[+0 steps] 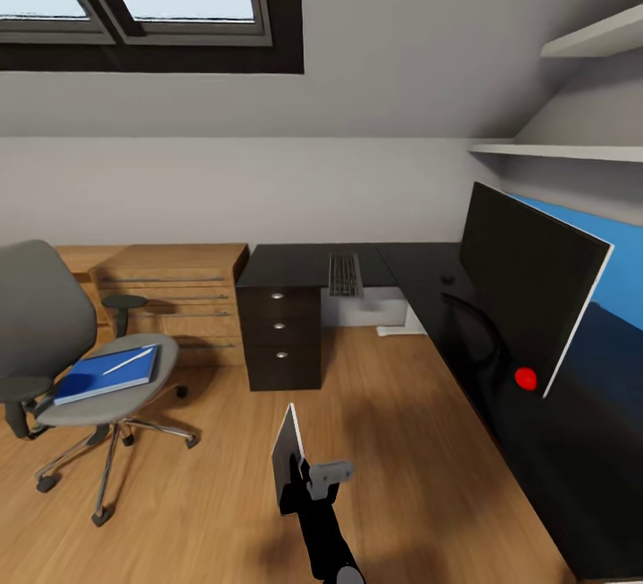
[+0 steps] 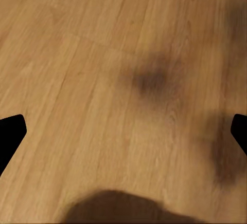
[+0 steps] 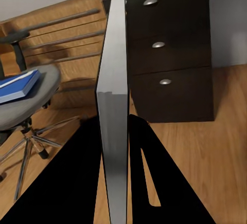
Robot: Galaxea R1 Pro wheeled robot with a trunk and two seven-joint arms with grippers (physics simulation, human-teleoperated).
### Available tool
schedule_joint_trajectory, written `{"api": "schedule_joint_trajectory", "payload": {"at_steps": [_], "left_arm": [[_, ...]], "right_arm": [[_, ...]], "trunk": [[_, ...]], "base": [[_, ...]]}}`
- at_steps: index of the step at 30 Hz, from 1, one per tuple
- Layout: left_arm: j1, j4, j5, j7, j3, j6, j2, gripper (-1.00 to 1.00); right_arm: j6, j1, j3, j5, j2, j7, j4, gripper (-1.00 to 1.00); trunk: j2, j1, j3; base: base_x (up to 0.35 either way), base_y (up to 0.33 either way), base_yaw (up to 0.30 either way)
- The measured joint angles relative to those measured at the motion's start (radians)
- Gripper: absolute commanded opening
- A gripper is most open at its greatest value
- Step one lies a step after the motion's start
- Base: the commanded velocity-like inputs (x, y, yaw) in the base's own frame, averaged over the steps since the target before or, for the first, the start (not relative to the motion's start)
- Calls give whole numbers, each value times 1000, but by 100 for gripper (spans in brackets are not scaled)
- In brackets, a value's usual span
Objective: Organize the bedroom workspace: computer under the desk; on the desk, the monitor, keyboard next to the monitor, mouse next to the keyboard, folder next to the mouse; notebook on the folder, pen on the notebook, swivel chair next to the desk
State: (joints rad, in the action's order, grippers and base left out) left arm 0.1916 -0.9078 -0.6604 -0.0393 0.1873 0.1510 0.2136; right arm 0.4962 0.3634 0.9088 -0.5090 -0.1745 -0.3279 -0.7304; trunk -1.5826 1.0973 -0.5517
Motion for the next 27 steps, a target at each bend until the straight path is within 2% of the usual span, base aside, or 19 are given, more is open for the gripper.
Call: {"api": "schedule_joint_trajectory", "payload": {"at_steps": [27], "left_arm": [[0,0,-1,2,-2,0,0,100]], "right_arm": [[2,0,0,-4,0,-1,-8,-100]], "trunk": [[189,-104,85]], "base": [[327,0,0]]}}
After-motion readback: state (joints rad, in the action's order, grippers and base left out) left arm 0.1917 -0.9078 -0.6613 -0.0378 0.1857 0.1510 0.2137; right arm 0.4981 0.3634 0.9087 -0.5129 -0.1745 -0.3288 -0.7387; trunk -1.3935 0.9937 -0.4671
